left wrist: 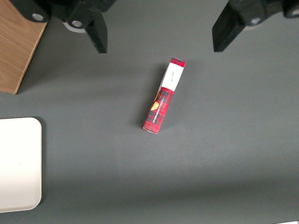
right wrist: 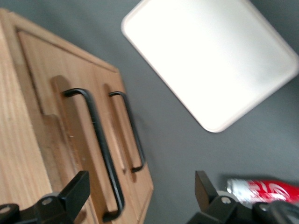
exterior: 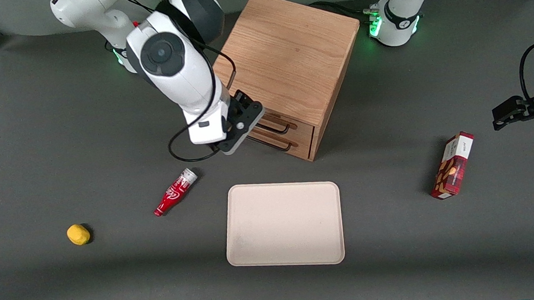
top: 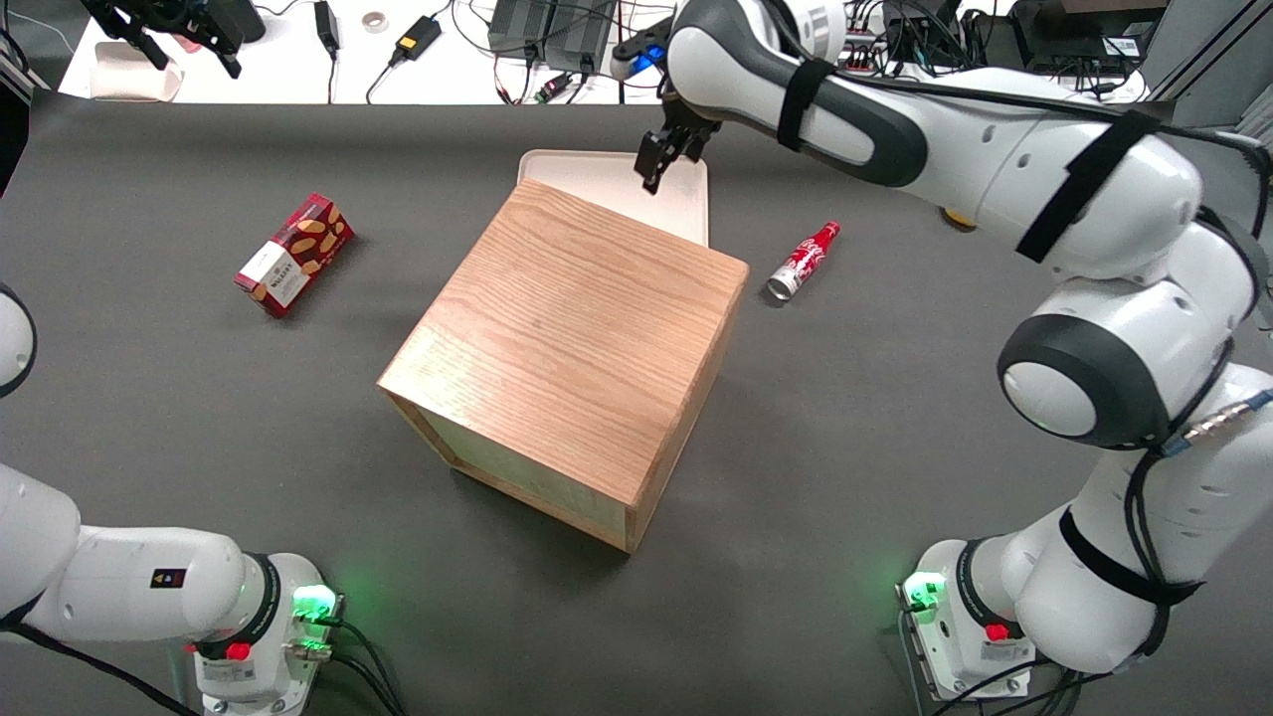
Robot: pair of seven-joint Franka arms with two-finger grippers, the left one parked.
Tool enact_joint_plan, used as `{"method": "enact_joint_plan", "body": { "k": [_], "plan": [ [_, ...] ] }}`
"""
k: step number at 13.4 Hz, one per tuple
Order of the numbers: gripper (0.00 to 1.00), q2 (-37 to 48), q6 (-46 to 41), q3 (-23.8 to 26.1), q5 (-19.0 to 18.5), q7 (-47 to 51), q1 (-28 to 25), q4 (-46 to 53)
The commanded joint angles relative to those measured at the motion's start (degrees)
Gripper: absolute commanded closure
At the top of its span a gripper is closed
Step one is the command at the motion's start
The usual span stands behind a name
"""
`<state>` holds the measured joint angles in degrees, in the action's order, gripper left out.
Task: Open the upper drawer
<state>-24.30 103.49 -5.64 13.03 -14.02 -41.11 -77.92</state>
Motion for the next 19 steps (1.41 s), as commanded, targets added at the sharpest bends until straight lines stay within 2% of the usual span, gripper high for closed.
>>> {"method": "enact_joint_plan", "body": {
  "k": [1,4,13,19],
  "plan": [
    [0.0,-2.24,-0.05,-0.16,3.84,-6.44,0.06,1.98],
    [0.0,-2.24,3.37,0.63,3.93,-11.37,0.24,-1.0],
    [0.0,-2.94,13.4,3.53,4.02,-14.36,0.5,-7.42],
    [0.0,-4.26,14.29,3.44,4.11,-19.64,2.61,-6.99]
  ]
}}
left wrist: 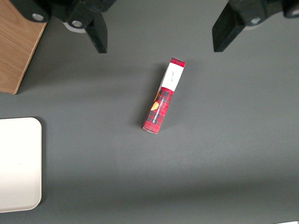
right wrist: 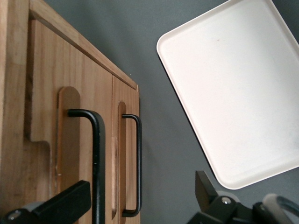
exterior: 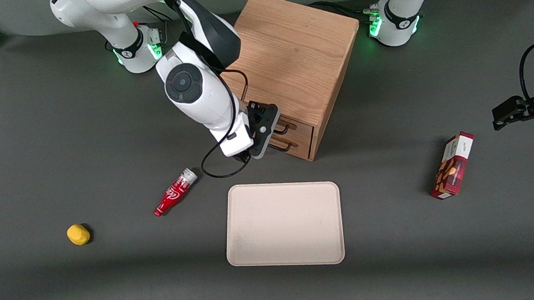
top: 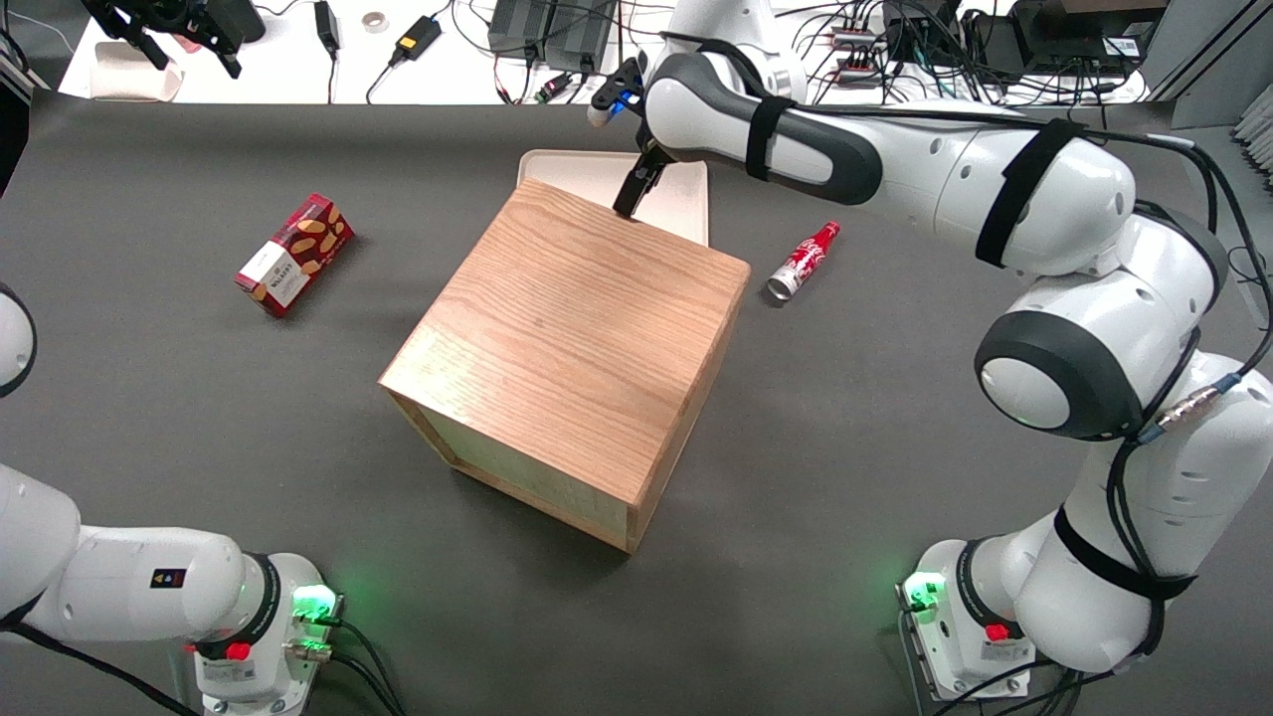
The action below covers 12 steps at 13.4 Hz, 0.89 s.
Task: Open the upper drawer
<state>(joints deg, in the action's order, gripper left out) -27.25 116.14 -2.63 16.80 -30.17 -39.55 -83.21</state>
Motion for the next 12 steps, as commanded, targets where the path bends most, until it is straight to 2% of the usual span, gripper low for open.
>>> {"method": "enact_joint_plan", "body": {
  "k": [1,4,8,10,12],
  "plan": [
    [0.0,-0.97,1.28,0.43,0.34,-3.4,1.14,-1.43],
    [0.0,-0.17,-3.8,0.35,1.39,-3.58,1.67,0.58],
    [0.0,-0.44,-4.69,0.35,3.24,-6.12,2.37,1.21],
    [0.0,-0.44,-6.01,-0.09,7.79,-8.92,2.81,2.17],
    [0.0,-0.88,-7.85,-0.27,10.44,-13.31,4.21,2.62]
  ]
}}
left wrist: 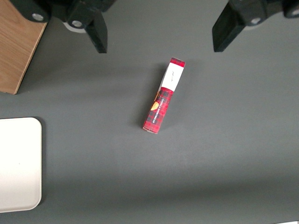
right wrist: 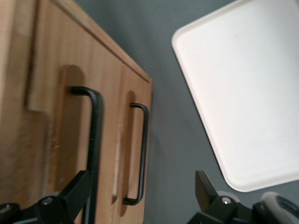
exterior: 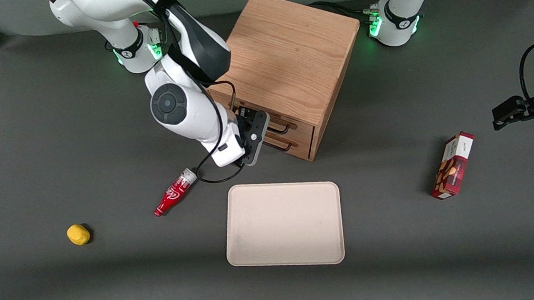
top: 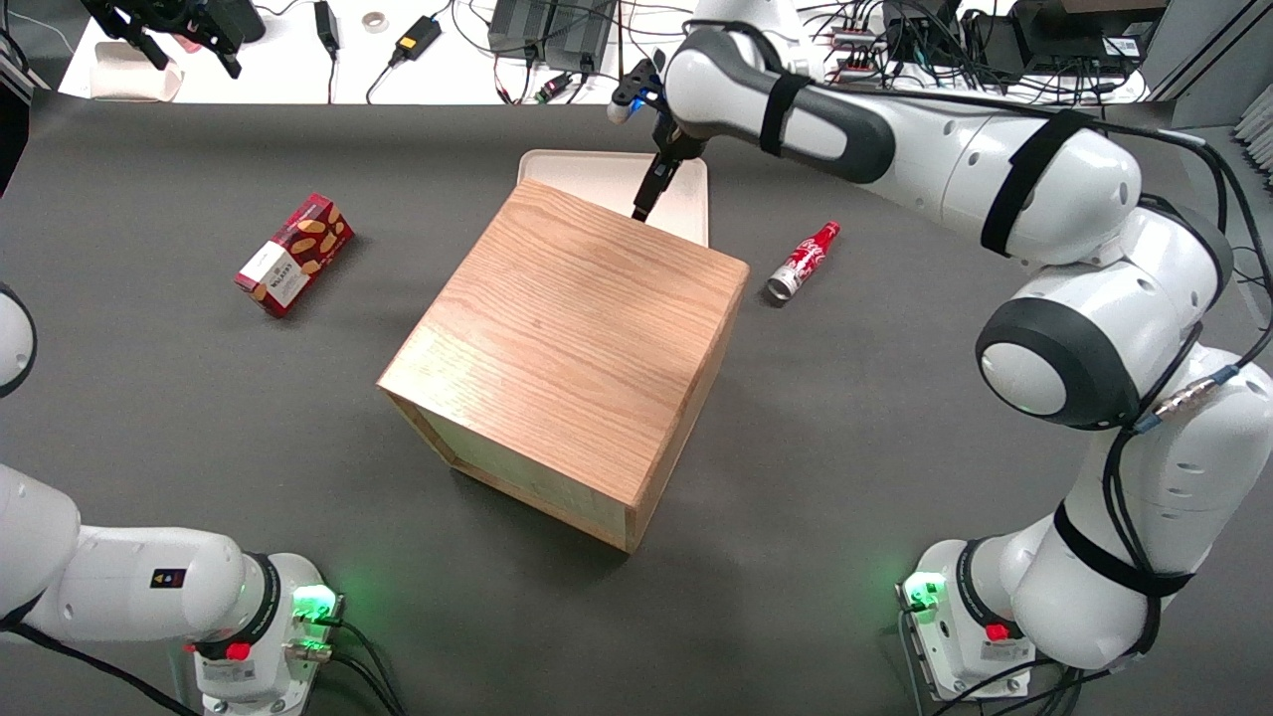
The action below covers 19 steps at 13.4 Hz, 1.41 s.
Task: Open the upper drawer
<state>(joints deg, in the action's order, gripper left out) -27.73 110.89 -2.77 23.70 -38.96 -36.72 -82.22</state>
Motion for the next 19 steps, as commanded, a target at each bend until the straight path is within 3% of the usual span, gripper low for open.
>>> {"method": "enact_joint_plan", "body": {
  "k": [1,12,19],
  "plan": [
    [0.0,-0.4,-2.87,-0.21,5.02,-6.03,1.65,1.62],
    [0.0,-3.91,0.12,0.14,9.69,-10.6,1.21,1.27],
    [0.0,-8.3,0.47,-0.82,8.73,-13.25,2.0,5.83]
  ]
}}
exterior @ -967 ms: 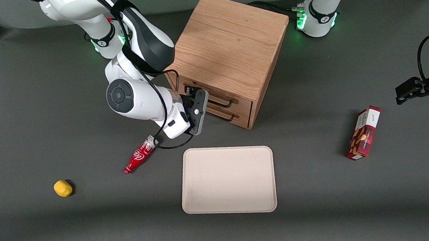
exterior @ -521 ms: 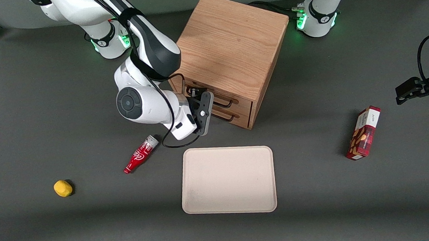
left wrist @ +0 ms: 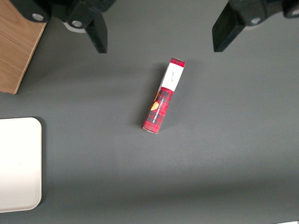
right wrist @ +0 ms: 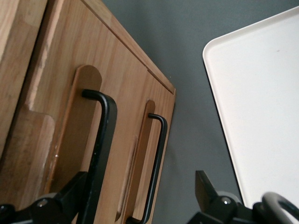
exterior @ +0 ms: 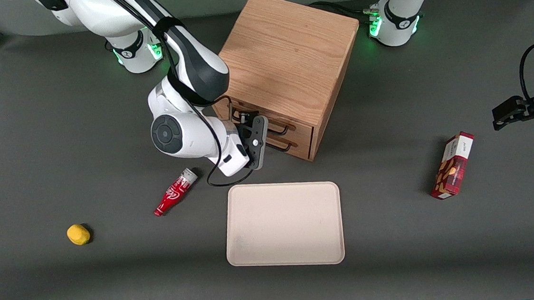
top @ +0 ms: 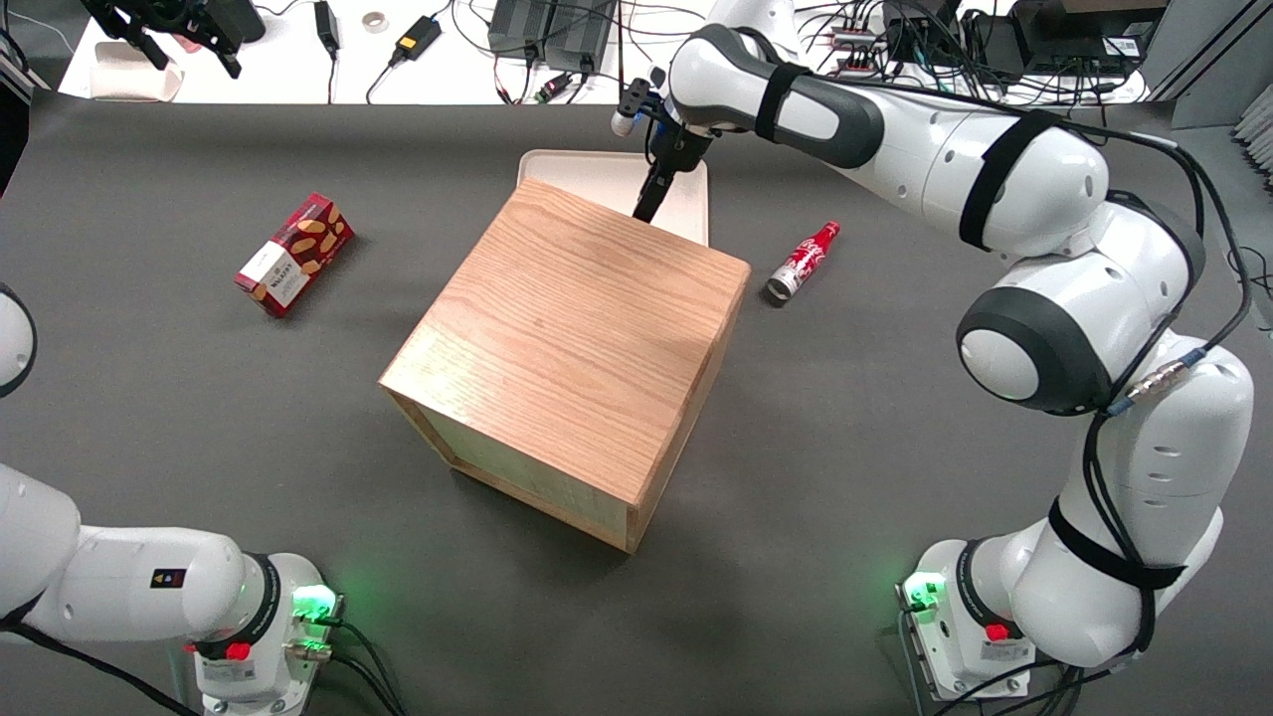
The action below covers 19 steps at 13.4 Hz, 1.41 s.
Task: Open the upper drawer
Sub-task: 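Pull the upper drawer outward by its handle with the right gripper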
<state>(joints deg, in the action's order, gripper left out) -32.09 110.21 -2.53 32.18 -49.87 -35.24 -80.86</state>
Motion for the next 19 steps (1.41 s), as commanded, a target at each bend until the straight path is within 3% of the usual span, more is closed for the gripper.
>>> {"method": "enact_joint_plan", "body": {
  "k": [1,19],
  "plan": [
    [0.0,-4.82,1.15,-2.29,-0.01,-2.25,0.27,6.05],
    [0.0,-12.82,3.78,-14.87,-0.19,-6.73,1.14,18.72]
  ]
}}
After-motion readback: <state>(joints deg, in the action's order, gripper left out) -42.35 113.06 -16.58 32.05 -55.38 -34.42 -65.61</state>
